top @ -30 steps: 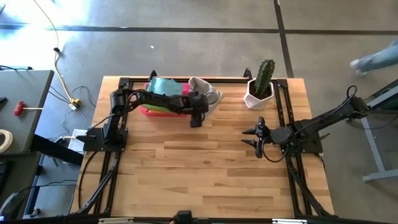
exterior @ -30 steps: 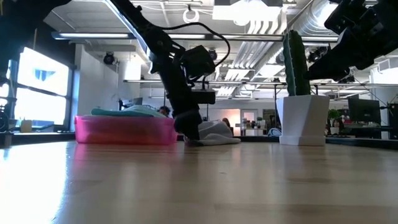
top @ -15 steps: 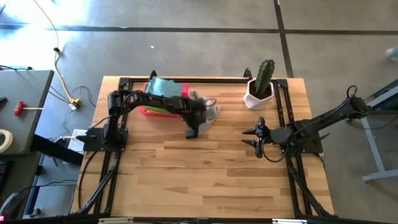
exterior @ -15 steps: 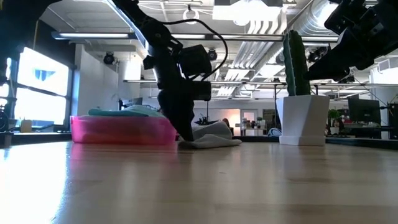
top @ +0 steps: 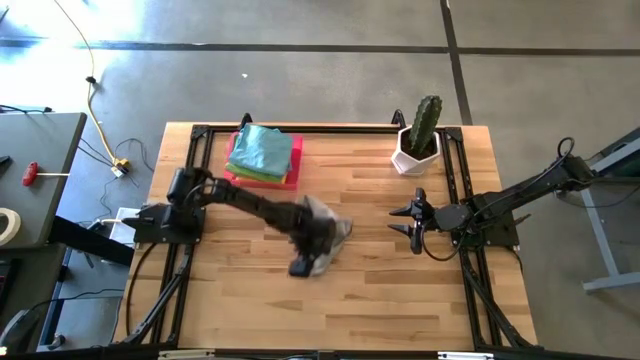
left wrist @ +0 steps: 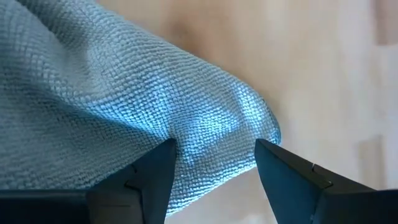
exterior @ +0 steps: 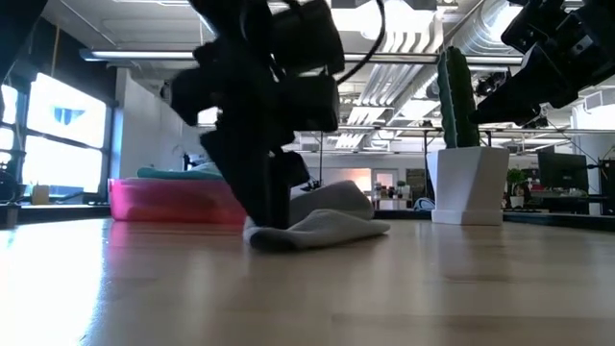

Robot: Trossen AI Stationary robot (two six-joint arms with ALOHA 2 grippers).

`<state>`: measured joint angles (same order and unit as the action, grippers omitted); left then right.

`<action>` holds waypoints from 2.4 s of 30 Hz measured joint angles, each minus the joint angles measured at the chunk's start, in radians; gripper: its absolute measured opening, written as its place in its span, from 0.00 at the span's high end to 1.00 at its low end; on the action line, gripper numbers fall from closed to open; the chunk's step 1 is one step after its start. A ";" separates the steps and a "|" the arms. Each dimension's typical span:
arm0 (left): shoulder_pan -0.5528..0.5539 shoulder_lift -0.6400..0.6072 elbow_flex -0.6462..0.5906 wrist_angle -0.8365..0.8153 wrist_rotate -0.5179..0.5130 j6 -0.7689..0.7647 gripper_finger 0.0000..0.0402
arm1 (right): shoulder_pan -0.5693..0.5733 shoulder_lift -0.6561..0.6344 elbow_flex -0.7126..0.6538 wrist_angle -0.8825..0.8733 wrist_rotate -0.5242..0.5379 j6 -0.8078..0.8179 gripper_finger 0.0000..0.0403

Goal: Fold microfiber towels
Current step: Fold the gray towel on the table

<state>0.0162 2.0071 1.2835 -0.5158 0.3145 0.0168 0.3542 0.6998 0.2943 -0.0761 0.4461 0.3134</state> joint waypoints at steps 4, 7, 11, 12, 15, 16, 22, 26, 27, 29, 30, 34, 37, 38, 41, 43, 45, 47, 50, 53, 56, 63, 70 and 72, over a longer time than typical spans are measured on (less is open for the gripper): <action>-0.097 0.000 0.000 0.017 -0.006 -0.043 0.47 | 0.000 0.000 0.000 0.000 0.000 0.000 0.59; -0.158 0.000 0.000 0.031 -0.045 -0.086 0.47 | 0.000 0.000 0.000 0.000 0.000 0.000 0.59; -0.231 -0.003 0.001 0.050 -0.163 -0.155 0.47 | 0.000 0.000 0.000 0.000 0.000 0.000 0.59; -0.251 -0.006 0.004 0.042 -0.208 -0.169 0.47 | 0.000 0.000 0.000 0.000 0.000 0.000 0.59; -0.314 -0.009 0.034 0.038 -0.343 -0.220 0.47 | 0.000 0.000 0.000 -0.001 0.000 0.000 0.59; -0.335 -0.009 0.046 0.034 -0.373 -0.236 0.47 | 0.000 0.000 0.000 -0.002 0.000 0.000 0.59; -0.452 -0.011 0.066 0.074 -0.478 -0.330 0.47 | 0.000 0.000 0.000 -0.003 0.000 0.000 0.59; -0.506 -0.009 0.067 0.111 -0.582 -0.326 0.47 | 0.000 0.000 0.000 -0.003 0.000 0.000 0.59; -0.515 -0.003 0.067 0.125 -0.621 -0.309 0.47 | 0.000 0.000 0.000 -0.003 0.000 0.000 0.59; -0.531 0.010 0.067 0.127 -0.684 -0.295 0.47 | 0.000 0.000 0.000 -0.003 0.000 0.000 0.59; -0.535 0.021 0.067 0.129 -0.696 -0.301 0.47 | 0.000 0.000 0.000 -0.004 0.000 0.000 0.59; -0.537 0.066 0.066 0.115 -0.712 -0.343 0.47 | 0.000 0.000 0.000 -0.014 0.000 0.000 0.59; -0.540 0.080 0.066 0.106 -0.788 -0.331 0.47 | 0.000 0.000 0.000 -0.017 0.000 0.000 0.59; -0.541 0.082 0.066 0.104 -0.817 -0.328 0.47 | 0.000 0.000 0.000 -0.018 0.000 0.000 0.59; -0.541 0.091 0.066 0.082 -0.877 -0.333 0.47 | 0.000 0.000 0.000 -0.018 0.000 0.000 0.59; -0.540 0.093 0.066 0.061 -0.888 -0.359 0.47 | 0.000 0.000 0.000 -0.018 0.000 0.000 0.59; -0.534 0.102 0.068 0.052 -0.891 -0.393 0.47 | 0.000 0.000 0.000 -0.018 0.000 0.000 0.59; -0.535 0.105 0.068 0.038 -0.905 -0.416 0.47 | 0.000 0.000 0.000 -0.019 0.000 0.000 0.59; -0.536 0.108 0.069 0.040 -0.914 -0.425 0.50 | 0.000 0.000 0.000 -0.018 0.000 0.000 0.59; -0.536 0.110 0.068 0.052 -0.916 -0.422 0.58 | 0.000 0.000 0.000 -0.020 0.000 0.000 0.59; -0.535 0.112 0.067 0.065 -0.918 -0.401 0.70 | 0.000 0.000 0.000 -0.021 0.000 0.000 0.59; -0.521 0.113 0.080 0.059 -0.927 -0.363 0.98 | 0.000 0.000 0.000 -0.021 0.000 0.000 0.59; -0.495 0.108 0.289 -0.092 -0.968 -0.207 0.99 | 0.000 0.000 0.000 -0.023 0.000 0.000 0.59; -0.482 0.108 0.371 -0.152 -0.983 -0.155 0.99 | 0.000 0.000 0.000 -0.025 0.000 0.000 0.59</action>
<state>-0.4663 2.1151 1.6549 -0.6681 -0.6683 -0.1385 0.3542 0.7002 0.2943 -0.1013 0.4458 0.3134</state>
